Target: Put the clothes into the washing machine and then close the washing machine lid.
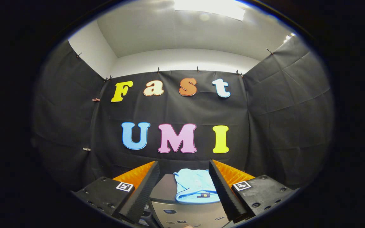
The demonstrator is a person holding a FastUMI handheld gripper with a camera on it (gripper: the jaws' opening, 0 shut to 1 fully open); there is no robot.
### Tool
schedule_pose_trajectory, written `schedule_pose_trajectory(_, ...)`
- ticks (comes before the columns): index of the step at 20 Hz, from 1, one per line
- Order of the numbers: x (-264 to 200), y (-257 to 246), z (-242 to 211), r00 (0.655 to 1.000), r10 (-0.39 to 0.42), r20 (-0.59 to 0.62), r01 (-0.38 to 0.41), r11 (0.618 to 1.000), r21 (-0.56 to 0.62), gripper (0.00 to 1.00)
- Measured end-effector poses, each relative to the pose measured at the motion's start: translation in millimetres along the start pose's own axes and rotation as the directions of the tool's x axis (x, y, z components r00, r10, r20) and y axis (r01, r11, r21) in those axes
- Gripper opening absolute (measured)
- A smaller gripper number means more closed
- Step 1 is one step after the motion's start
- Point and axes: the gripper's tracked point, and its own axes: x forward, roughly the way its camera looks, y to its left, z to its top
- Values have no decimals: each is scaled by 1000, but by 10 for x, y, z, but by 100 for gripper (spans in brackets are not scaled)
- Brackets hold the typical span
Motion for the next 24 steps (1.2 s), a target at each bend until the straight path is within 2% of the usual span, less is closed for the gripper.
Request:
schedule_pose_trajectory(3,-22,2,19,1000,3,3,-3,1000,8,96)
schedule_pose_trajectory(4,-12,-27,31,1000,-6,6,6,1000,8,93)
schedule_pose_trajectory(7,-16,-32,53,1000,-14,12,14,1000,10,99)
schedule_pose_trajectory(13,123,-13,55,1000,-11,3,11,1000,-6,99)
schedule_pose_trajectory(18,446,-37,111,1000,-13,-1,13,1000,-5,99)
schedule_pose_trajectory(24,1049,-201,36,996,-43,-72,42,999,-14,99)
